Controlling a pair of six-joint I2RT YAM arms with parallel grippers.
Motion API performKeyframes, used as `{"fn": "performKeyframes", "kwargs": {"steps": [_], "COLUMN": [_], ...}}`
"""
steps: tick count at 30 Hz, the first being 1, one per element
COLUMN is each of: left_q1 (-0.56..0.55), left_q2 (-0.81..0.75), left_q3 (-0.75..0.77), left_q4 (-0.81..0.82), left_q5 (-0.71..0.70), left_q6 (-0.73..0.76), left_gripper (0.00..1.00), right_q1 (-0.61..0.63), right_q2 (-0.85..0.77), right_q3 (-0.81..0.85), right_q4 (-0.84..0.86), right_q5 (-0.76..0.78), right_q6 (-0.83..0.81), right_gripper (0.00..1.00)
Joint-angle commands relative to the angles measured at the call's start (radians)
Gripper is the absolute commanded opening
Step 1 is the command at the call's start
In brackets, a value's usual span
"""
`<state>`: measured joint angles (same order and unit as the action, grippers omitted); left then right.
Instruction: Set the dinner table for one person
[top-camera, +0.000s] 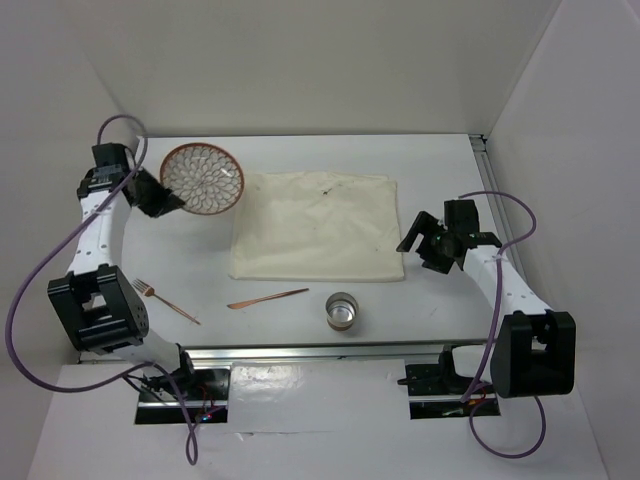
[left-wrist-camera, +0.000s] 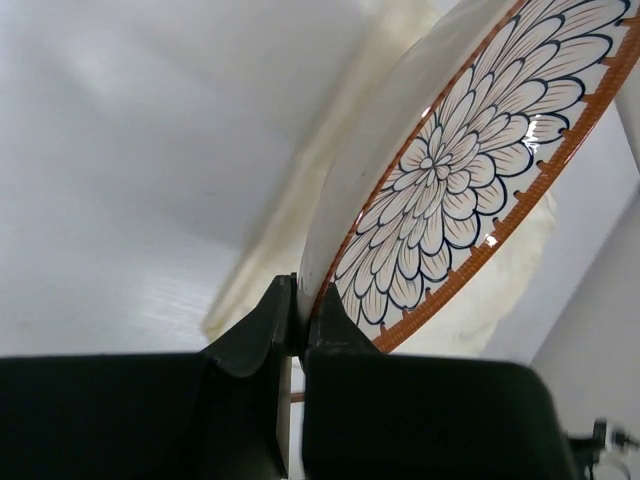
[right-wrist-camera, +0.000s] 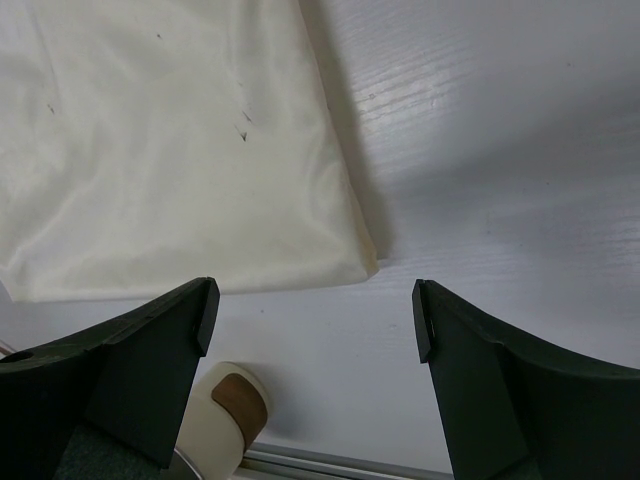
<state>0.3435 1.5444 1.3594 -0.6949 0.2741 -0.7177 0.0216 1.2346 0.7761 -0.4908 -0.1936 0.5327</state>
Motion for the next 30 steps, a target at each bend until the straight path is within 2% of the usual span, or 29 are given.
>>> {"fn": "performKeyframes", "kwargs": {"steps": [1, 2, 5, 8, 11, 16, 26, 30], "left_q1": [-0.141, -0.223, -0.381, -0.464, -0.540, -0.595, -0.615, -0.615], "left_q2": [-0.030, -0.017, 0.080, 0.159, 0.221, 0.365, 0.486, 0.529], "left_q3": [0.087, 0.101, 0.177, 0.202, 0.217, 0.267, 0.235, 0.244], "left_q4": [0.084, 0.121, 0.103, 0.136, 0.216, 0.253, 0.324, 0.310], "left_q5": [0.212, 0.224, 0.224, 0.234, 0.299, 0.333, 0.359, 0.321], "left_q6": [0.064, 0.075, 0.129, 0.110, 0.066, 0.035, 0.026, 0.026], "left_gripper": [0.00, 0.00, 0.00, 0.00, 0.00, 0.00, 0.00, 0.00], "right_q1": [-0.006, -0.006, -0.006, -0.006, -0.006, -0.006, -0.006, -0.006], "right_q2": [-0.018, -0.029, -0.058, -0.067, -0.078, -0.109, -0.141, -0.141], "right_q3": [0.048, 0.048, 0.071, 0.095, 0.106, 0.106, 0.115, 0.124], "right_q4": [-0.029, -0.038, -0.048, -0.072, -0.103, -0.133, -0.172, -0.181], "right_q5": [0.026, 0.026, 0.026, 0.036, 0.046, 0.056, 0.075, 0.065], "right_q6": [-0.022, -0.022, -0.022, -0.022, -0.031, -0.040, -0.050, -0.059], "right_gripper": [0.91, 0.91, 0.91, 0.91, 0.91, 0.91, 0.91, 0.91]}}
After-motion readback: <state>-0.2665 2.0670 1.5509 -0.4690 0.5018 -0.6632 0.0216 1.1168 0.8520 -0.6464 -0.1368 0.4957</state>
